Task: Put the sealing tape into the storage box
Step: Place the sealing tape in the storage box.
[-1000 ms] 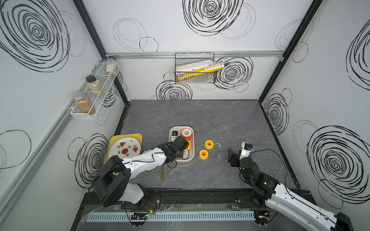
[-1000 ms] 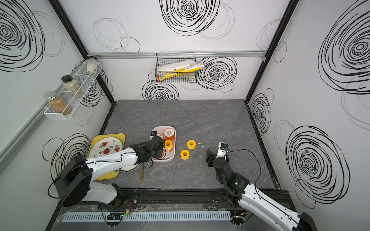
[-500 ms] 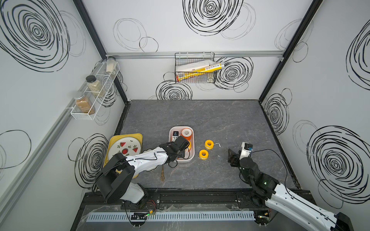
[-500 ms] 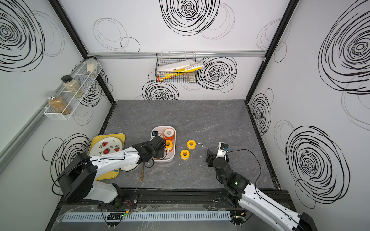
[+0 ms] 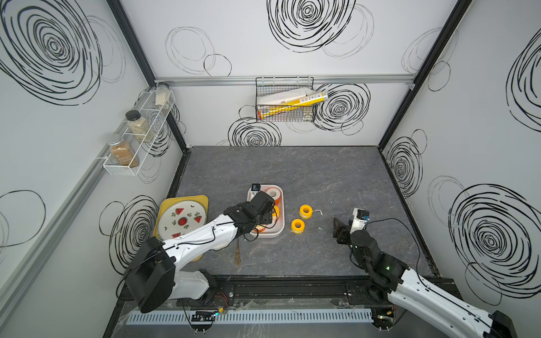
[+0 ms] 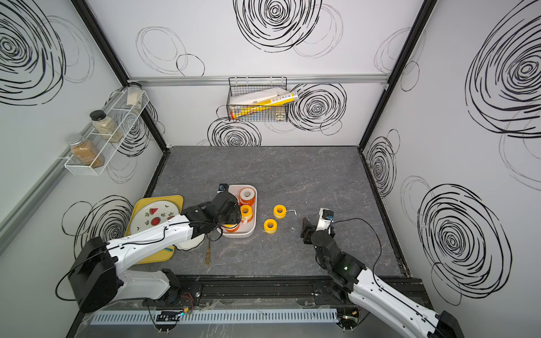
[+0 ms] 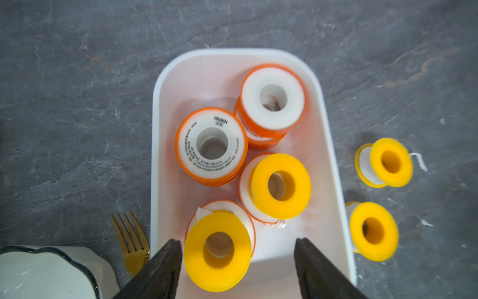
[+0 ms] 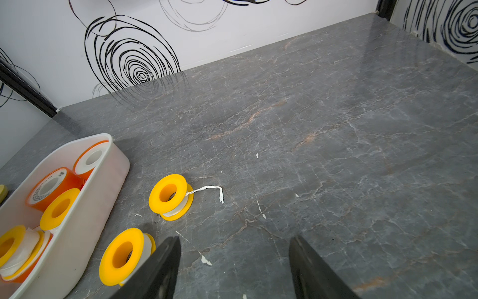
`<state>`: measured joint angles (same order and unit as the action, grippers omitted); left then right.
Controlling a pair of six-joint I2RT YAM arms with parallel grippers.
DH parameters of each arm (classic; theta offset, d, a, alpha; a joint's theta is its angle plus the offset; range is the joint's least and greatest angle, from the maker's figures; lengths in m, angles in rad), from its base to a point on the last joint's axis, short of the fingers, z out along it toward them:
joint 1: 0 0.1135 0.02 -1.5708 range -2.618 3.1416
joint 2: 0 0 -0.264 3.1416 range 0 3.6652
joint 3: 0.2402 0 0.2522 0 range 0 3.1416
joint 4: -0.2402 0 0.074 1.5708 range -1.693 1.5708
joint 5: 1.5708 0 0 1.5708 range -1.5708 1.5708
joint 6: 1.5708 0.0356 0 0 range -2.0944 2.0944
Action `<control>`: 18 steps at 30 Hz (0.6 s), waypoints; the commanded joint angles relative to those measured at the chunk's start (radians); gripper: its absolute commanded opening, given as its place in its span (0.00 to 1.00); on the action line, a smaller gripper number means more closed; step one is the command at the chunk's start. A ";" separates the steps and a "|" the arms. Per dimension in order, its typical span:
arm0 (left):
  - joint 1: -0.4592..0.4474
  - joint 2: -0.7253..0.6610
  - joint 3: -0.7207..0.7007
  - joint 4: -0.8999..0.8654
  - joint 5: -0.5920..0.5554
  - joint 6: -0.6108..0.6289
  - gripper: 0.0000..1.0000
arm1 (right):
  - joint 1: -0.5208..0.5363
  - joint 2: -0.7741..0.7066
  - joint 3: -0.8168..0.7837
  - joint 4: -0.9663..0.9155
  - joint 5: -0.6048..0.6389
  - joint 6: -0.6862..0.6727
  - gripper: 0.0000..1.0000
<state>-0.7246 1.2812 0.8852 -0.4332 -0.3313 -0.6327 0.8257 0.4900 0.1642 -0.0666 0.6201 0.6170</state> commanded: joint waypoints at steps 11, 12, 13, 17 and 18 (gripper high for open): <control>0.007 -0.385 -0.017 -0.184 -0.052 0.057 0.78 | 0.000 0.093 0.020 0.066 0.005 -0.016 0.75; 0.008 -0.414 -0.032 -0.192 -0.057 0.057 0.79 | 0.000 0.111 0.025 0.070 0.002 -0.019 0.75; 0.009 -0.434 -0.043 -0.193 -0.060 0.054 0.79 | 0.000 0.129 0.031 0.075 0.000 -0.020 0.75; 0.004 -0.512 -0.062 -0.168 -0.037 0.065 0.81 | -0.001 0.251 0.071 0.124 -0.057 -0.070 0.78; 0.005 -0.523 -0.070 -0.161 -0.042 0.067 0.81 | -0.002 0.296 0.088 0.141 -0.084 -0.089 0.79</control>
<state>-0.7235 0.7864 0.8326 -0.6163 -0.3649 -0.5877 0.8257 0.7132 0.1936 0.0036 0.5934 0.5850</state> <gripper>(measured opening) 0.806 0.780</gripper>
